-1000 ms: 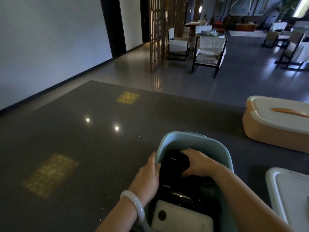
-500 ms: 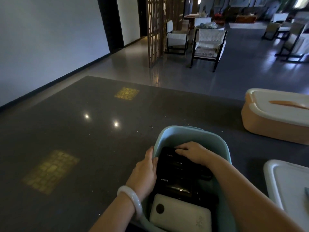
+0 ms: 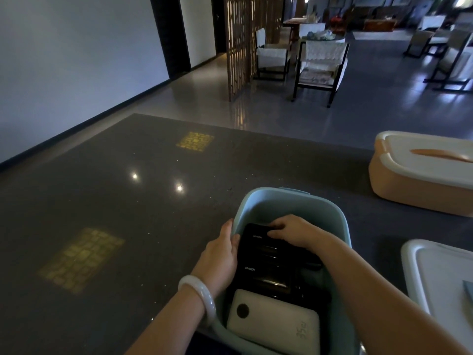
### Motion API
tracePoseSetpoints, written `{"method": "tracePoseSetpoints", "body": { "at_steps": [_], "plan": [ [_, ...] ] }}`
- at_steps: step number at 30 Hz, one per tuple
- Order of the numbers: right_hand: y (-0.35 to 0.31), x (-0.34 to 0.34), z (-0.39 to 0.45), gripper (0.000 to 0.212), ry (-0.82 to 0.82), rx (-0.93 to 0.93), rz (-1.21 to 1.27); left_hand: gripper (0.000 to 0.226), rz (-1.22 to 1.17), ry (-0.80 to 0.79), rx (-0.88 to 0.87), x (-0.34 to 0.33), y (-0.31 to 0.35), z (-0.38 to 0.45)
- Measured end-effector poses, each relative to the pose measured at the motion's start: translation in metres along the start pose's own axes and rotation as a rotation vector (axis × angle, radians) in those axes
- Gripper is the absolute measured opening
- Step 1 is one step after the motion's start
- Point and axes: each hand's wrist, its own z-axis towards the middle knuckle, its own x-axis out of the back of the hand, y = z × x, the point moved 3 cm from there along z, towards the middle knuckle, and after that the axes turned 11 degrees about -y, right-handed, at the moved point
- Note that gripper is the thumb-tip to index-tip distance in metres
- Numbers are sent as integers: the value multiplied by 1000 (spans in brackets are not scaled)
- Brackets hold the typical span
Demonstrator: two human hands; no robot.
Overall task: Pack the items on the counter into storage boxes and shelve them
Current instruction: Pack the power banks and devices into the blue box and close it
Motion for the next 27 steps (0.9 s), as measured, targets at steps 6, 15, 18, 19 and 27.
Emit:
{"method": "tracePoseSetpoints", "body": {
  "at_steps": [6, 15, 18, 19, 27],
  "plan": [
    [3, 1, 2, 25, -6, -14, 19, 40, 8, 4, -6, -2, -3, 3],
    [0, 0, 1, 26, 5, 4, -23, 38, 36, 13, 5, -1, -3, 2],
    [-3, -3, 0, 27, 31, 10, -55, 41, 83, 36, 17, 0, 0, 1],
    [-5, -4, -1, 27, 59, 21, -65, 42, 109, 45, 18, 0, 1, 0],
    [-41, 16, -14, 23, 483, 229, -15, 47, 438, 41, 33, 16, 15, -8]
  ]
}}
